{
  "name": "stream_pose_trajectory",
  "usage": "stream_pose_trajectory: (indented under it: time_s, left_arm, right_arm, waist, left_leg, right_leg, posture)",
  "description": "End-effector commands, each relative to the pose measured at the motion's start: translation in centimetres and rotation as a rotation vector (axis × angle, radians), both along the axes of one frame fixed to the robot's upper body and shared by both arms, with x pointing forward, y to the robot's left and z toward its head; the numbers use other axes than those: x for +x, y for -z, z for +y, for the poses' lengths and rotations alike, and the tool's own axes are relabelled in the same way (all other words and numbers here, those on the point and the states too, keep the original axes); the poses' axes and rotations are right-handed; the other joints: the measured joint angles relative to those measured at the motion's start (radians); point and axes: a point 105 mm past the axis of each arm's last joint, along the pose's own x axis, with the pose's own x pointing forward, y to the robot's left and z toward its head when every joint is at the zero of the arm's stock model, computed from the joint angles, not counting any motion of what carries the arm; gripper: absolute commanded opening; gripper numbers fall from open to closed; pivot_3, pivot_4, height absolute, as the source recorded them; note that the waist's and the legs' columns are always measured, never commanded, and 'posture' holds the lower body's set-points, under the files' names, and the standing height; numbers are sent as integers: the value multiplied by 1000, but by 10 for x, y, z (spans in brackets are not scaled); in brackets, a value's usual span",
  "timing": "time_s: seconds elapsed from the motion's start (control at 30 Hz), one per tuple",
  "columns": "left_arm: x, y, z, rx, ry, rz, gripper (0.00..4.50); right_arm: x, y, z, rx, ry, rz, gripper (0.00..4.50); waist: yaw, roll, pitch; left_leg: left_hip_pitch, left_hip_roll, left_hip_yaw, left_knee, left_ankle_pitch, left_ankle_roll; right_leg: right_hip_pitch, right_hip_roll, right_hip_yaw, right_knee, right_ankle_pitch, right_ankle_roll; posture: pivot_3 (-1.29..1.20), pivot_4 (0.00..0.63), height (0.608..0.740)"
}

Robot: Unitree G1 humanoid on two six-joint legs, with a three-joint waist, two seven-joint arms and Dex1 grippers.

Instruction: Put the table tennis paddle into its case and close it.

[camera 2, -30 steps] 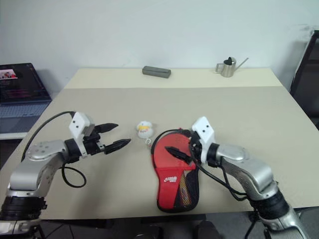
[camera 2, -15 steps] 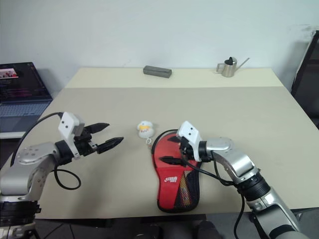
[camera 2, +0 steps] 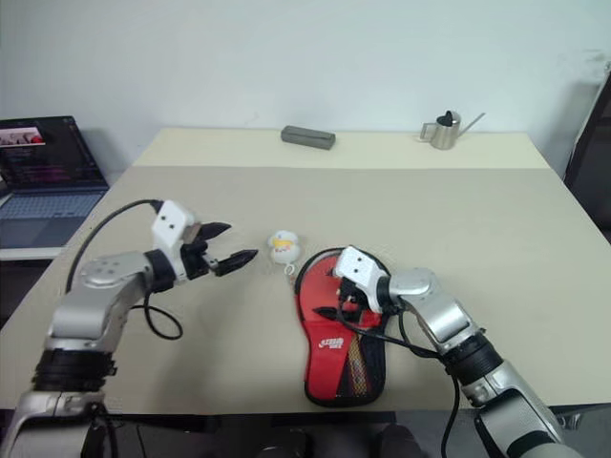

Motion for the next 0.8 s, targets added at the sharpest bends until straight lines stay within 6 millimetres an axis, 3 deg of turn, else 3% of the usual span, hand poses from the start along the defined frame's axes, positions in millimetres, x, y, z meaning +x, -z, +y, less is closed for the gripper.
stream_pose_trajectory:
  time_s: [0.03, 0.37, 0.57, 0.8]
  left_arm:
    - [18, -10, -17, -9, 14, -31, 4500]
    - [51, 19, -45, -35, 15, 68, 4500]
    - [56, 37, -46, -65, -1, 131, 4500]
    - [47, 56, -57, -70, 48, 211, 4500]
  right_arm:
    - [-2, -3, 4, 16, -12, -27, 4388]
    - [0, -5, 11, 39, 17, -39, 4388]
    - [-2, -6, 12, 53, 26, -41, 4388]
    - [-4, -7, 17, 59, 24, -41, 4388]
  waist:
    - [0, 0, 0]
    - [-14, -1, 0]
    - [-17, -1, 0]
    - [-19, -1, 0]
  left_leg:
    - [0, 0, 0, 0, 0, 0]
    - [0, 0, 0, 1, 2, -3]
    - [0, 0, -1, 1, 2, -3]
    - [0, 0, -1, 1, 2, -3]
  right_leg:
    - [0, 0, 0, 0, 0, 0]
    - [0, 1, 0, 1, 0, 0]
    - [0, 1, 0, 1, 0, 0]
    - [0, 1, 0, 1, 0, 0]
  posture:
    - [0, 150, 740]
    - [0, 150, 740]
    - [0, 150, 740]
    - [0, 150, 740]
